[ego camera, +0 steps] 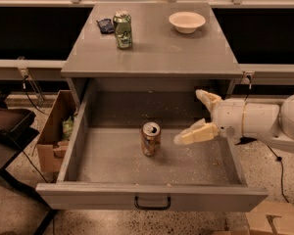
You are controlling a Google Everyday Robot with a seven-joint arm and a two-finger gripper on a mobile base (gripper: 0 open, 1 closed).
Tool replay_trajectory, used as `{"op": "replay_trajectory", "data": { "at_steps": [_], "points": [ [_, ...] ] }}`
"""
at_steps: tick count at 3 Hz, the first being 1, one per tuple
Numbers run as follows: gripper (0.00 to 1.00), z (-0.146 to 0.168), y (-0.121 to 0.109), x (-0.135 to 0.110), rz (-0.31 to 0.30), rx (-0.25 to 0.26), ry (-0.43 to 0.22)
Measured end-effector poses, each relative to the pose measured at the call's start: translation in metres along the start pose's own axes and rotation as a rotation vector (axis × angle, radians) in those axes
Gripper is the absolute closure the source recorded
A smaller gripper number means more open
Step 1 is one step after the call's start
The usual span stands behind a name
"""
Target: Pick orange can from top drawer and place on counter
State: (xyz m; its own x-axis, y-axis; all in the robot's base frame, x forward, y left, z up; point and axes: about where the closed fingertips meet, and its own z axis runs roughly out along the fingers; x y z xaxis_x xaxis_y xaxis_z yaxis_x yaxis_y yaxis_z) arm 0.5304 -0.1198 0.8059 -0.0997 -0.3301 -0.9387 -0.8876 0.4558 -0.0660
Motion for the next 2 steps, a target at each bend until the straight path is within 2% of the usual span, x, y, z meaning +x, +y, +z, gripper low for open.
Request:
{"op": "replay_trajectory", "data": {
  "at_steps": [1, 2],
  "points": [
    [0.00, 0.0194, -0.0138, -0.0016, -0.001, 0.042, -0.061],
    [0.00, 0.0193, -0.0138, -0.0018, -0.001, 0.042, -0.060]
  ]
}}
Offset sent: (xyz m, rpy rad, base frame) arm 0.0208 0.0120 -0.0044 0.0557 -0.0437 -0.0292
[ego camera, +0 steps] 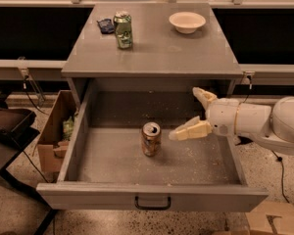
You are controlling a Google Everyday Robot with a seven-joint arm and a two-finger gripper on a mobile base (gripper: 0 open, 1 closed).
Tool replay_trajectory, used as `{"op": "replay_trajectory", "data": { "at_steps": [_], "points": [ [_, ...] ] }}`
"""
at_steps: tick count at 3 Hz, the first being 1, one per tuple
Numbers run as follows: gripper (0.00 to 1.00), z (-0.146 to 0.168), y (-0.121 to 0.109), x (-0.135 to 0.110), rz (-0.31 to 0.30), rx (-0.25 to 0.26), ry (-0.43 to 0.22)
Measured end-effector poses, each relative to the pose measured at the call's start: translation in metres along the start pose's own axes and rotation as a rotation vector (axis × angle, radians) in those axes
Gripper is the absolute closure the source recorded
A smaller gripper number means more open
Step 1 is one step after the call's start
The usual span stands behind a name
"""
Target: Pick orange can from top drawer and place on counter
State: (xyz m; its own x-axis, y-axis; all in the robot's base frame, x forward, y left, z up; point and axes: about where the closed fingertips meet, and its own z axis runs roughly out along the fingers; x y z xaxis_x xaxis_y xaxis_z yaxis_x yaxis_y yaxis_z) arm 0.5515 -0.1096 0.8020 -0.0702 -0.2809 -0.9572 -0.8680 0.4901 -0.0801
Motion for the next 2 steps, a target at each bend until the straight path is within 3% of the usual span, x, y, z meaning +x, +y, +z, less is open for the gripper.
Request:
{"op": "replay_trajectory", "data": {
  "at_steps": [1, 2],
  "points": [
    [0.00, 0.034, 0.013, 0.017, 0.022, -0.025, 0.000],
    [0.00, 0.094, 0.034, 0.054, 0.052, -0.089, 0.017]
  ]
}}
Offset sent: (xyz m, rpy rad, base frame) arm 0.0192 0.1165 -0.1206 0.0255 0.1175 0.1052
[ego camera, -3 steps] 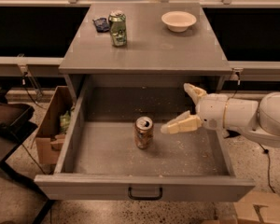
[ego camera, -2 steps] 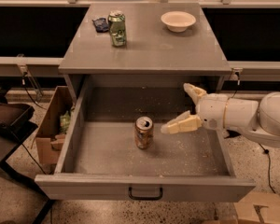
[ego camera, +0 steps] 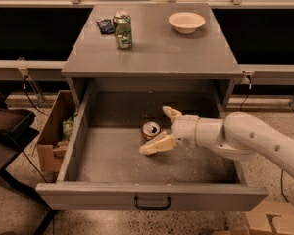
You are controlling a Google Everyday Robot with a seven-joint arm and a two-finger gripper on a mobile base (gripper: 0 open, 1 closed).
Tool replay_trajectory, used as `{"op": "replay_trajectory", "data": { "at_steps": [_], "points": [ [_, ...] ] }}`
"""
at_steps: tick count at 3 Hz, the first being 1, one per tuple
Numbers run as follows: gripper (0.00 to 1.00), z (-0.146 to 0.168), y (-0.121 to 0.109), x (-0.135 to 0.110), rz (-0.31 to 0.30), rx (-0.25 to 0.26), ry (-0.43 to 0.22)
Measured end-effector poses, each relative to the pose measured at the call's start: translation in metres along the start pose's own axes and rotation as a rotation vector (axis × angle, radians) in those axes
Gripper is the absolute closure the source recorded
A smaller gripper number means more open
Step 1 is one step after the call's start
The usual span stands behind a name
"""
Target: Pick orange can from top drawer and place on counter
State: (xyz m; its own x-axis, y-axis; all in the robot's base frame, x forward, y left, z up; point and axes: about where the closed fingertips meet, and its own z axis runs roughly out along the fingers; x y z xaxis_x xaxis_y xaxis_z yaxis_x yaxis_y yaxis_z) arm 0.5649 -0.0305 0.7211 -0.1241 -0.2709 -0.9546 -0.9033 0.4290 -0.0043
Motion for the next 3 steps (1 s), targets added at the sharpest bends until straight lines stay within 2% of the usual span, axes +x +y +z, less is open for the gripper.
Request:
{"op": "replay_trajectory", "data": {
  "at_steps": [1, 2, 3],
  "points": [
    [0.00, 0.033, 0.004, 0.022, 0.014, -0.036, 0.013],
    [0.18, 0.055, 0.007, 0.043, 0.052, -0.043, -0.021],
    [0.42, 0.077, 0.010, 0.056, 0.105, -0.056, -0.057]
  ]
}}
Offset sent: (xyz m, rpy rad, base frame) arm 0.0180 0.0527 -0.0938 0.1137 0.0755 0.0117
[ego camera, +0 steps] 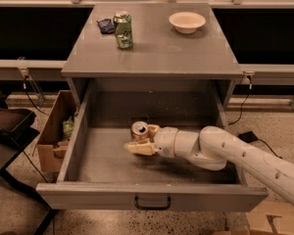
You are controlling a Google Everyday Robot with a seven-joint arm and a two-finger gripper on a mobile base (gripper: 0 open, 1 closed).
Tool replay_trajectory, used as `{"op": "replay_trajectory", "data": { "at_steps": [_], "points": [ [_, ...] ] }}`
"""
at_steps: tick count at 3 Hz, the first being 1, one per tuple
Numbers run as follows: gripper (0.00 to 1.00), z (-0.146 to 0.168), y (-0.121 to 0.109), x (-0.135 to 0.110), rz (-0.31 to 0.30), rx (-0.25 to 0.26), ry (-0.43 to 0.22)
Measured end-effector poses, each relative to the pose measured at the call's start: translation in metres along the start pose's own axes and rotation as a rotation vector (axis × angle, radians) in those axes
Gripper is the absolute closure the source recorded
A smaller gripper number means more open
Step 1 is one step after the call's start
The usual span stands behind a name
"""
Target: Pick orange can from top drawer and place on counter
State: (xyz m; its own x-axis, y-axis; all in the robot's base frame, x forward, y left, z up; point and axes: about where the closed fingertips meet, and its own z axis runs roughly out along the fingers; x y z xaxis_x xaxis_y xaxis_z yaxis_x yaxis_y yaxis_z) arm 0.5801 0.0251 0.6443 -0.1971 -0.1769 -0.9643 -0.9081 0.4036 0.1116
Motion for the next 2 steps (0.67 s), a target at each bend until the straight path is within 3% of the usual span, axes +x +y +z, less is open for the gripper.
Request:
{"op": "replay_trajectory", "data": {
  "at_steps": [1, 2],
  "points": [
    [0.66, 0.013, 0.004, 0.000, 0.084, -0.018, -0.040],
    [0.96, -0.016, -0.015, -0.033, 0.146, -0.019, -0.051]
  ]
}}
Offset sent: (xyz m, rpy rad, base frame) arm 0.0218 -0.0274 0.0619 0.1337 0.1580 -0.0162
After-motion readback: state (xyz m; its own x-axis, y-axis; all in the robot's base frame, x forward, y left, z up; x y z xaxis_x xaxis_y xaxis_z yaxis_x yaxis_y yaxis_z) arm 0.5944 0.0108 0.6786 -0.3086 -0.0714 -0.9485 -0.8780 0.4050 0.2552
